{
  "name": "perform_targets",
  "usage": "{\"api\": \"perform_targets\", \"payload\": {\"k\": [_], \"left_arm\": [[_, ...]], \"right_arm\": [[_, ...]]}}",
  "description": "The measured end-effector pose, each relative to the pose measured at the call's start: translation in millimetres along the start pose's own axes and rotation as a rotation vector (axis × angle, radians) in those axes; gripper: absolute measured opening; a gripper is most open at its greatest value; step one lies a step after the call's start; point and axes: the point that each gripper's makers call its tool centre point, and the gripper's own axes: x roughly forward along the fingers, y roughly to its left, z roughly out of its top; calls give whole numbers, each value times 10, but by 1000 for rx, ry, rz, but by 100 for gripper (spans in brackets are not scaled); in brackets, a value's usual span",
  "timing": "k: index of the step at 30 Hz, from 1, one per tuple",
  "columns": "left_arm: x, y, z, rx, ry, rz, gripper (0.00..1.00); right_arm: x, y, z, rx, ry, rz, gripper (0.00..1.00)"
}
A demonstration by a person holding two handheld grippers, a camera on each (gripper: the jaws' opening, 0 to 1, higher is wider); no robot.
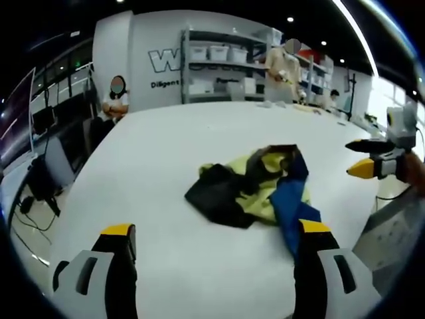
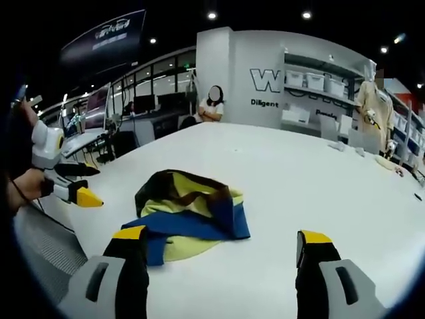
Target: Fold the garment on the visible template until the final outline fits inside the template.
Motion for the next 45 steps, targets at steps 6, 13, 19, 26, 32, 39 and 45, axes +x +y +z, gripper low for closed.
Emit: {"api": "perform_targets", "payload": {"k": [6, 13, 19, 26, 32, 39, 45], "left_arm": [[0, -3, 4, 13, 1, 1, 93], [-11, 0, 46, 19, -16, -2, 90], [6, -110, 71, 40, -31, -59, 83], [61, -132, 239, 64, -97, -87, 69], [158, -232, 335, 99, -98, -143, 55], [344, -414, 348, 132, -56, -215, 45], [503, -503, 290, 139, -7, -254, 34]], "right_arm": [[-3, 8, -5, 6, 3, 9, 89], [-14, 25, 34, 8, -15, 21, 81], [-16, 55, 46, 11, -20, 48, 71], [5, 50, 183, 5, -48, 123, 56], [62, 17, 275, 24, -54, 157, 49], [250, -14, 269, -4, -15, 177, 41], [437, -9, 156, -35, 35, 195, 35]]}}
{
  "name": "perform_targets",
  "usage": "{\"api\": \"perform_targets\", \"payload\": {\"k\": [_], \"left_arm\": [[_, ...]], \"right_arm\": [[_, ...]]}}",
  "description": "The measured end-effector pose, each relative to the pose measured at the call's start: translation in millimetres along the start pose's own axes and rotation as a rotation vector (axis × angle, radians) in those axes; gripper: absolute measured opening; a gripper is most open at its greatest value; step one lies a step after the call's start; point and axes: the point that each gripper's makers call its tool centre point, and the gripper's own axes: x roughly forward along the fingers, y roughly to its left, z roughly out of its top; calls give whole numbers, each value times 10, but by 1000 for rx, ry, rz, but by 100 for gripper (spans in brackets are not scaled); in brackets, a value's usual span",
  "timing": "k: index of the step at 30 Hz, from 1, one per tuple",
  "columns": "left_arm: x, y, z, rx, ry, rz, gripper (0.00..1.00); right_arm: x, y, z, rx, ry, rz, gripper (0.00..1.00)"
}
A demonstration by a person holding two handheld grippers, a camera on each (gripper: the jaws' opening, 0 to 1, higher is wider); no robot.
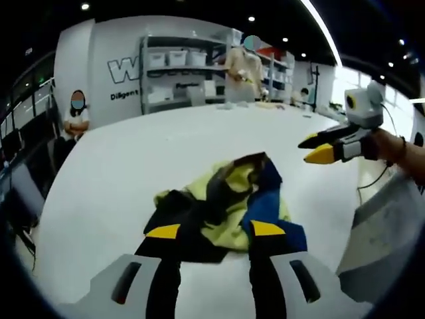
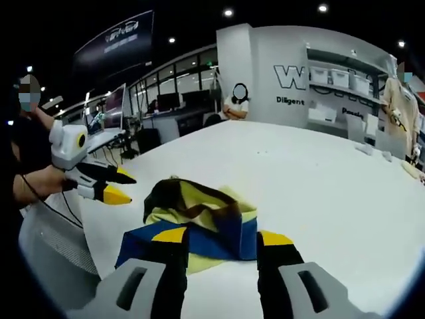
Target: Fold the garment on the visible template until the final outline fits inside the template.
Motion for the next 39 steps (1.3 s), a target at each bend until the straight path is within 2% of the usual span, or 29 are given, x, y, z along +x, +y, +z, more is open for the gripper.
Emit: {"api": "perform_targets", "payload": {"k": [5, 9, 14, 17, 22, 24, 28, 33, 39], "left_arm": [[180, -9, 1, 31, 30, -34, 28], [296, 5, -37, 35, 53, -36, 25], [382, 13, -29, 3, 52, -43, 20], [445, 10, -65, -1, 69, -50, 18], [484, 4, -104, -9, 83, -57, 8], [503, -1, -131, -28, 94, -60, 7], [547, -22, -196, -6, 120, -64, 4], [572, -3, -237, -12, 146, -60, 0], [556, 8, -206, 12, 137, -56, 0]], "right_arm": [[157, -52, -79, -18, 32, 12, 26], [276, -86, -130, -55, 58, 26, 25], [378, -137, -195, -60, 77, 41, 16], [439, -169, -257, -72, 104, 42, 17], [484, -185, -298, -76, 114, 48, 11], [506, -193, -341, -89, 129, 49, 9], [530, -216, -374, -79, 134, 43, 9], [563, -252, -479, -66, 162, 28, 1], [578, -280, -526, -57, 178, 8, 0]]}}
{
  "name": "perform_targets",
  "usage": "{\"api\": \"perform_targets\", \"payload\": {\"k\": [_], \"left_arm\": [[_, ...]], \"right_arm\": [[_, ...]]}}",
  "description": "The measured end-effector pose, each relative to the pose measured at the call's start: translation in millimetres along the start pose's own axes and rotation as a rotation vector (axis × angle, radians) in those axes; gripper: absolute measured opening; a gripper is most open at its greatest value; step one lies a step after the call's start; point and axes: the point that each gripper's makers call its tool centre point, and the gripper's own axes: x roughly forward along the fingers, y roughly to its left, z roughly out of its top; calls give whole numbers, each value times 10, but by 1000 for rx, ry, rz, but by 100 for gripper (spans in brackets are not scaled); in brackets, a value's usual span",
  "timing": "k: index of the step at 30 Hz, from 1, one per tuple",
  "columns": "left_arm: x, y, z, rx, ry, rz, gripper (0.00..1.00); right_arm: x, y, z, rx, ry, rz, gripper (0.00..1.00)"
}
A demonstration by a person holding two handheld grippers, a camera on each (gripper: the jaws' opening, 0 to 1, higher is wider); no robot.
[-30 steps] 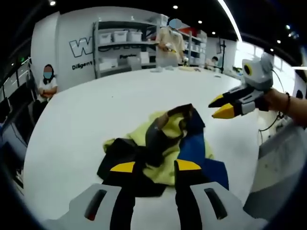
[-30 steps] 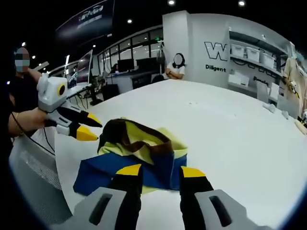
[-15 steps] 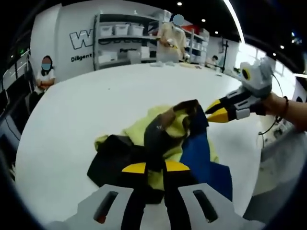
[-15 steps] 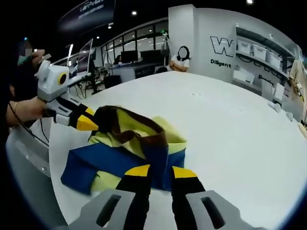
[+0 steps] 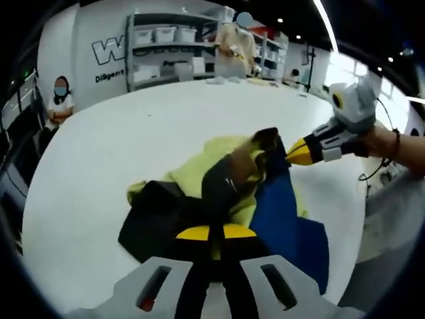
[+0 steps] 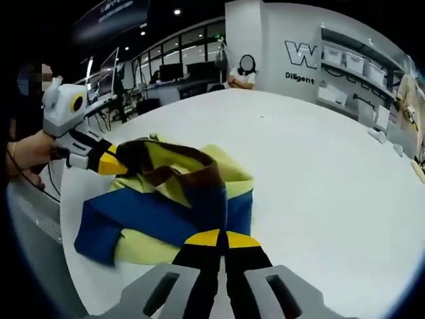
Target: Fold the garment on the visible template until the final outline fits inside the template.
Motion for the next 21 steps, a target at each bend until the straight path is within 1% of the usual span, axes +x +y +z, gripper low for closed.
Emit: {"api": "perform_targets", "payload": {"k": [2, 6, 11, 13, 16, 21], "left_arm": [[-11, 8, 6, 1, -1, 3, 0], [-51, 19, 46, 10, -9, 8, 0], [-145, 67, 133, 26, -19, 26, 0], [-204, 122, 164, 52, -6, 64, 0], [-283, 136, 265, 61, -31, 72, 0], [-328, 186, 346, 76, -37, 85, 0]], "right_arm": [[-8, 0, 2, 1, 10, -4, 0], [-65, -1, 59, -14, 5, -14, 0], [-151, -11, 168, -24, -10, -14, 0], [-203, -12, 237, -33, -29, -20, 0], [-261, 3, 321, -34, -51, -19, 0], [-334, -4, 416, -47, -64, -35, 0]]}}
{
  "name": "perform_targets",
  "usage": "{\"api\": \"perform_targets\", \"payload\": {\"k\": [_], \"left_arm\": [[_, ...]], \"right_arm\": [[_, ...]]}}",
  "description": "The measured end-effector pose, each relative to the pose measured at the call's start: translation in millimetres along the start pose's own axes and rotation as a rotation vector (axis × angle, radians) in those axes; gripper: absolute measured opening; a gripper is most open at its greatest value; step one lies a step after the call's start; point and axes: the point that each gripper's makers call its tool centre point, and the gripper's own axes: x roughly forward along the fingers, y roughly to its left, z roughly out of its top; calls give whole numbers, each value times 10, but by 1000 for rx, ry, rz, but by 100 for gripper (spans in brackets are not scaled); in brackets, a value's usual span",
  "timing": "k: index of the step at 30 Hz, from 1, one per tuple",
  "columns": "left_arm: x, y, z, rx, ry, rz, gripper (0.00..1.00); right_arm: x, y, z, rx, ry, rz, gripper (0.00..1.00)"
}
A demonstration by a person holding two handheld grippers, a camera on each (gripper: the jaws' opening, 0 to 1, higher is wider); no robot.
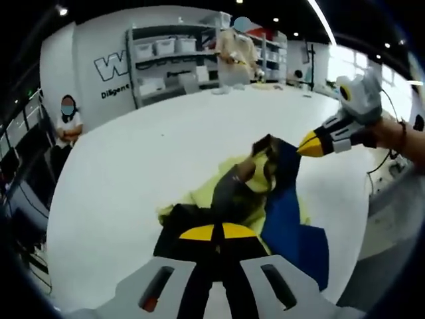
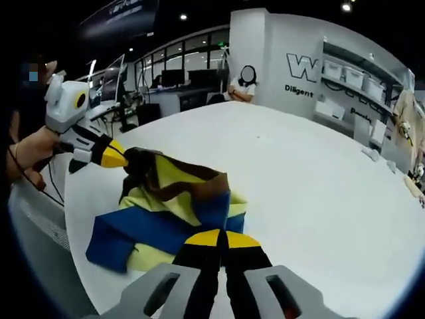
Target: Fold the garment on the visible template until the final outline fits inside the template.
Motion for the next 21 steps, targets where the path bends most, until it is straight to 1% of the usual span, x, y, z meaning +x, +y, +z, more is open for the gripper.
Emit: {"api": "perform_targets", "payload": {"k": [3, 5, 6, 8, 10, 12, 15, 16, 21], "left_arm": [[-26, 17, 39, 2, -1, -2, 0], [-50, 33, 47, -10, 24, -7, 0], [-60, 38, 64, -6, 23, -11, 0], [-84, 82, 125, 7, 19, -10, 0], [-105, 132, 178, 14, 20, -5, 0], [-131, 216, 274, 23, 8, 3, 0], [-143, 329, 395, 25, -7, 16, 0], [-144, 359, 429, 26, -10, 19, 0], [-132, 509, 627, 26, -27, 21, 0]], "right_arm": [[-41, -16, 53, -10, -2, -12, 0], [-66, -20, 111, -21, -10, -13, 0], [-74, -26, 131, -25, -9, -14, 0], [-89, -58, 187, -33, -7, -19, 0], [-104, -77, 254, -37, -19, -21, 0], [-113, -99, 347, -51, -23, -19, 0], [-113, -162, 477, -63, -29, -38, 0], [-113, -183, 544, -65, -41, -44, 0], [-74, -225, 731, -86, -47, -56, 0]]}}
